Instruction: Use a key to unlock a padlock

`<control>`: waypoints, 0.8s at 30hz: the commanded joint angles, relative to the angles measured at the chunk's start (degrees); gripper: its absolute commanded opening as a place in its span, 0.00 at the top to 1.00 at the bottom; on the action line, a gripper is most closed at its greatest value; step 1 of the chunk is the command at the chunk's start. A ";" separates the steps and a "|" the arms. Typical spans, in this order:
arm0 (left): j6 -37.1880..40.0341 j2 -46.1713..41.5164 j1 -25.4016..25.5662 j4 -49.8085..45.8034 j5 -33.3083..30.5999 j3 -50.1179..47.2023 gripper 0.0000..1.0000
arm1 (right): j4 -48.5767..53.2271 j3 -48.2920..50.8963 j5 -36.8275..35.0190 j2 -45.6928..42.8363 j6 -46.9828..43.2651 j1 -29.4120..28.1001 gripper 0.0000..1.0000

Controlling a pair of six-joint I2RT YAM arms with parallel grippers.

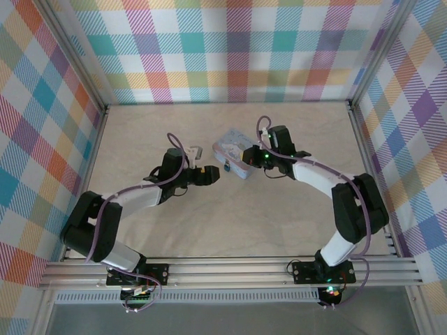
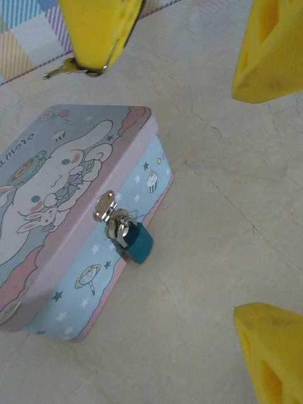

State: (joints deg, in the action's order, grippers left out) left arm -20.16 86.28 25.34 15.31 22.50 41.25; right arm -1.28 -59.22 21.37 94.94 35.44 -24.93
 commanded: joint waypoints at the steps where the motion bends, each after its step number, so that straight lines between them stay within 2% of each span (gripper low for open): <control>1: 0.28 1.71 -0.73 2.77 2.76 2.73 0.18 | -1.97 -3.13 1.95 3.07 0.70 1.10 1.00; 10: 2.19 7.65 -0.67 3.60 5.24 6.60 0.21 | -1.08 -10.14 4.11 11.10 0.18 2.95 1.00; 16: 3.54 12.22 -0.45 3.67 7.26 9.56 0.24 | 0.86 -11.00 4.28 13.77 -0.06 3.22 1.00; 24: 5.87 16.11 -0.12 2.88 6.77 11.92 0.26 | 5.47 -10.68 3.65 15.34 -2.62 3.25 1.00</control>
State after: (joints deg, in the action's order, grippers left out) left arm -16.60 101.38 25.34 17.10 28.47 51.59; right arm 0.08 -69.32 24.75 108.71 34.83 -21.76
